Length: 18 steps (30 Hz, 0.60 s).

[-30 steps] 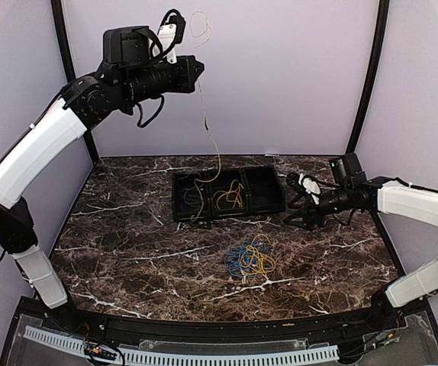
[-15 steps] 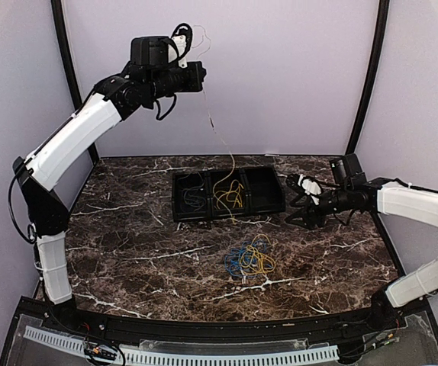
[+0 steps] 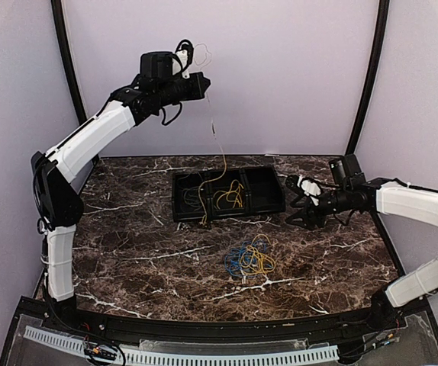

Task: Untangle the cables

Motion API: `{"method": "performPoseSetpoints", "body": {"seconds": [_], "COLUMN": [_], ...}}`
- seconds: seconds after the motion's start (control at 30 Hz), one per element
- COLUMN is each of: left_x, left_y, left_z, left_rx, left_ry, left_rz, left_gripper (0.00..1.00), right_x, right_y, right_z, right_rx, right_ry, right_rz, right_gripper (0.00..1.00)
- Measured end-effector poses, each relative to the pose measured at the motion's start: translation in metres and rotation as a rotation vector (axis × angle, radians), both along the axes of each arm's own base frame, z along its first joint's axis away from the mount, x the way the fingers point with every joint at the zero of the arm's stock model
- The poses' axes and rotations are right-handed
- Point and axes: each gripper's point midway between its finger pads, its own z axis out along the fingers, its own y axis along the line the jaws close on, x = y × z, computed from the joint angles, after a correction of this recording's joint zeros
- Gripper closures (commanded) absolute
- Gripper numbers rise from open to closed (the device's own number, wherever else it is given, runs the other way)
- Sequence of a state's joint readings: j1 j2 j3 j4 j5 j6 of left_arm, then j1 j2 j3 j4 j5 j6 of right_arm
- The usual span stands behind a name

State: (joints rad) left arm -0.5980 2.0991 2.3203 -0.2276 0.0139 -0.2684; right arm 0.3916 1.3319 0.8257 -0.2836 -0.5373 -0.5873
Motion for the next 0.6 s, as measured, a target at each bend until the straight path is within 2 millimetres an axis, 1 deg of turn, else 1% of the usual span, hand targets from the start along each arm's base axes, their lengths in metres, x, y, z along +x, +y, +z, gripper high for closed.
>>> {"method": "performPoseSetpoints", "body": {"seconds": [0.07, 0.17, 0.3, 0.37, 0.5, 0.6], "left_x": [-0.002, -0.011, -0.032, -0.045, -0.069, -0.078], "left_y": [-0.003, -0.011, -0.021, -0.024, -0.028, -0.027], "left_z": [0.004, 0.015, 0.029, 0.04, 0.07, 0.084], "left_rx": [-0.025, -0.079, -0.123, -0.139, -0.176, -0.194], "left_ry": [0.002, 0.001, -0.007, -0.022, -0.076, -0.105], "left_rz": [-0.028, -0.091, -0.156, -0.181, -0.221, -0.23], "left_gripper": [1.0, 1.0, 1.0, 1.0, 1.0, 1.0], "right_x": [0.0, 0.0, 0.001, 0.001, 0.001, 0.001], "right_y": [0.0, 0.0, 0.0, 0.0, 0.0, -0.001], "right_z": [-0.002, -0.005, -0.009, -0.01, -0.014, -0.015], "right_rx": [-0.003, -0.008, -0.013, -0.014, -0.019, -0.02], "right_ry": [0.005, 0.012, 0.021, 0.025, 0.036, 0.038], "right_rz": [0.0, 0.001, 0.0, 0.001, 0.001, -0.001], "right_gripper": [0.38, 0.38, 0.38, 0.38, 0.38, 0.38]}}
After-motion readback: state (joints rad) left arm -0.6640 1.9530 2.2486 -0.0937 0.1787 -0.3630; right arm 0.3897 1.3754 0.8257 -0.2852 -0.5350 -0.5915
